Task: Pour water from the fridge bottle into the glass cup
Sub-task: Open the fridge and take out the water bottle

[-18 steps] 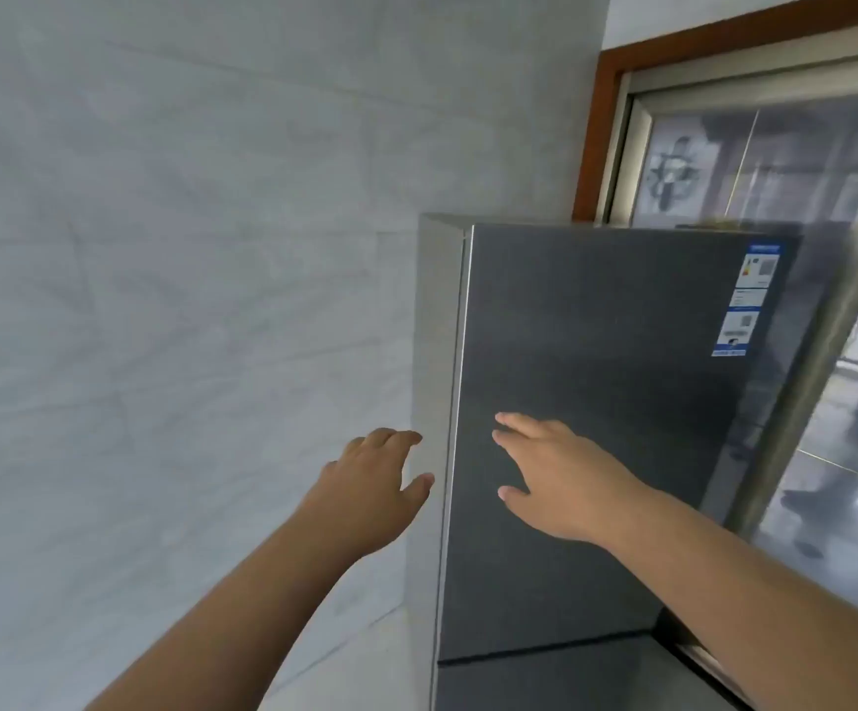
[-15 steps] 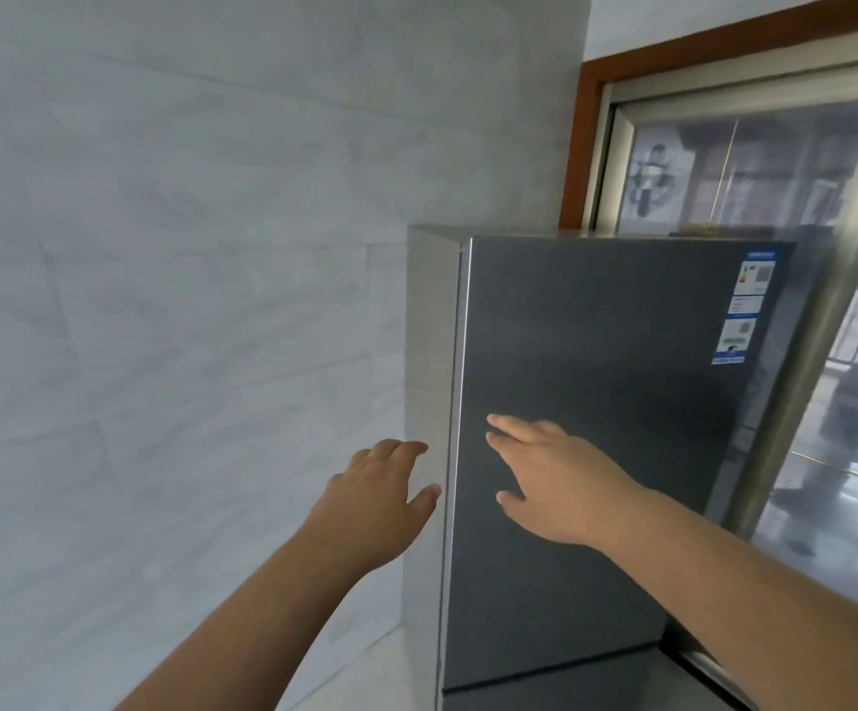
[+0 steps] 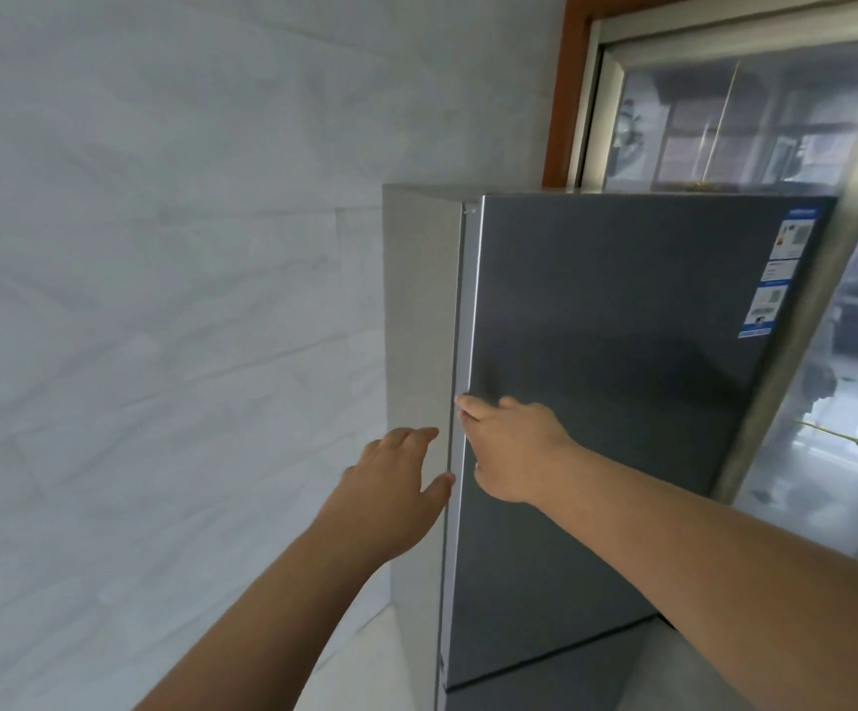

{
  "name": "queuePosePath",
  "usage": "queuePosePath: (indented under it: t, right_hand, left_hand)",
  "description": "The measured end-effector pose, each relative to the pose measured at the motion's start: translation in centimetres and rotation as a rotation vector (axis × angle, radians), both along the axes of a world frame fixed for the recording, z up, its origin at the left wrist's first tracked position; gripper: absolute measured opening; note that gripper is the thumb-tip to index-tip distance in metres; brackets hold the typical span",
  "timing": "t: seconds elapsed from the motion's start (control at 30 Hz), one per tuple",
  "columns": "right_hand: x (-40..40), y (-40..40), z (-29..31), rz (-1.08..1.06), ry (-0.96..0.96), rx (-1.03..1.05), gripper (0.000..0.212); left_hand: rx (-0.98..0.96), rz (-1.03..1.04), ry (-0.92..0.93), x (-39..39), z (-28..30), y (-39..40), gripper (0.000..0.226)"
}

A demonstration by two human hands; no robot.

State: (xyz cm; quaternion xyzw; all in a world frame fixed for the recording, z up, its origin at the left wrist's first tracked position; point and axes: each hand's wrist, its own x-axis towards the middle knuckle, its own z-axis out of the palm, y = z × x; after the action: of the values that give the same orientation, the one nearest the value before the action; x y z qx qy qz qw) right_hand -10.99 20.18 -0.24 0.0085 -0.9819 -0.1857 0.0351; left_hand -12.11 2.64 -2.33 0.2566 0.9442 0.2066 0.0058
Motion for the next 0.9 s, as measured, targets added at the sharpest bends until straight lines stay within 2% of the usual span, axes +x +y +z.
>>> queuePosePath:
  t: [0.17, 0.27, 0.37, 0.7, 0.9]
  right_hand:
    - [-2.6, 0.2, -0.3, -0.04, -0.014, 0.146, 0.079]
    - [-3.2, -0.1, -0.7, -0.052, -0.002, 0.177, 0.073]
    - [-3.1, -0.1, -1.2, -0.039, 0.03, 0.159, 0.066]
    - [-3.2, -1.1, -2.1, -0.011, 0.143, 0.022, 0.066]
    - [0.5, -1.4, -2.8, -0.029, 0.189, -0.097, 0.066]
  left_hand:
    - [0.0, 0.013, -0.049, -1.2, -0.7, 1.3, 0.065]
    - [0.014, 0.015, -0.057, -1.8, -0.8, 1.8, 0.064]
    - [0.021, 0.012, -0.067, -2.1, -0.9, 2.2, 0.064]
    - [0.085, -0.009, -0.098, -3.2, -2.0, 2.4, 0.065]
    - [0.161, -0.073, -0.184, -3.8, -2.9, 2.6, 0.075]
